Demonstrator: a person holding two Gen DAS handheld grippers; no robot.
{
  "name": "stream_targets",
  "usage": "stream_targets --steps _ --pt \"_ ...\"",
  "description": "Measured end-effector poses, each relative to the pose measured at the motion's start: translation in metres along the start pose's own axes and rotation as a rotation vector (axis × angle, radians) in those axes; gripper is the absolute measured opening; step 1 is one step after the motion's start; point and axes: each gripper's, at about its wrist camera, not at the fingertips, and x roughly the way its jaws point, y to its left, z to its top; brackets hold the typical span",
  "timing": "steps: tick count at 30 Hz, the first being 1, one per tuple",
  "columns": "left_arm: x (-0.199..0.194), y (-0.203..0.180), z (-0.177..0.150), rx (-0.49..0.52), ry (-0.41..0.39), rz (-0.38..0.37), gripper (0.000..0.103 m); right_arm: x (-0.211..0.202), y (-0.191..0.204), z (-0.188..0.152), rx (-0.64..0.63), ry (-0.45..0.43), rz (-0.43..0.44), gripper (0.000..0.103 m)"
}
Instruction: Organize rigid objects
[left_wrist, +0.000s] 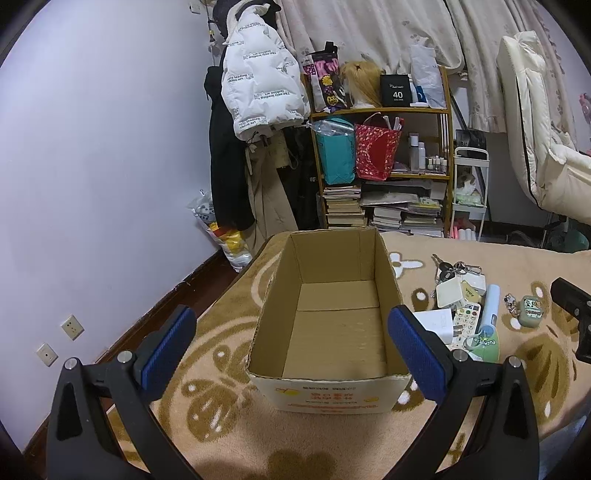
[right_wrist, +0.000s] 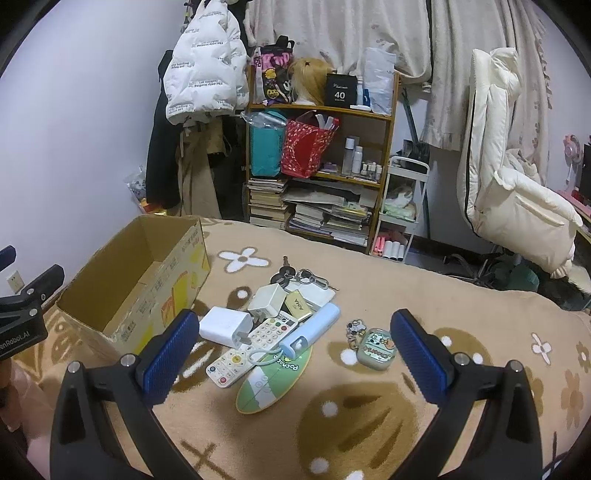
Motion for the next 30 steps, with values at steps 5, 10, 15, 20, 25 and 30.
stream_targets --steps 5,10,15,20,25,30 --pt "-0.0016 -0.0002 0.0001 0.0 -0.001 0.004 0.103 -0.0003 -0.0014 -0.001 0.011 0.003 0.023 0.103" --pt "-0.0003 -0.0008 0.0 0.0 0.002 0.006 0.103 -0.0006 -0.0027 -0.0015 0.012 0.0 0.02 0.103" --pt "0.0002 -0.0018 -0.0002 0.005 0.003 0.002 0.103 -0.0014 -0.0031 0.0005 0.014 0.005 0.018 0.103" --pt "0.0002 -0.0039 -0.0005 0.014 -0.001 0.003 0.103 -0.0016 -0.0032 0.0009 0.009 0.004 0.014 0.103" --pt "-0.0001 -0.0036 -0.0003 0.012 -0.001 0.002 0.103 -0.0008 -0.0033 0.0007 0.008 0.004 0.014 0.103" --pt "-0.0011 -0.0025 -0.0002 0.01 -0.003 0.001 0.103 -0.0008 -0.0032 0.001 0.01 0.007 0.016 0.103"
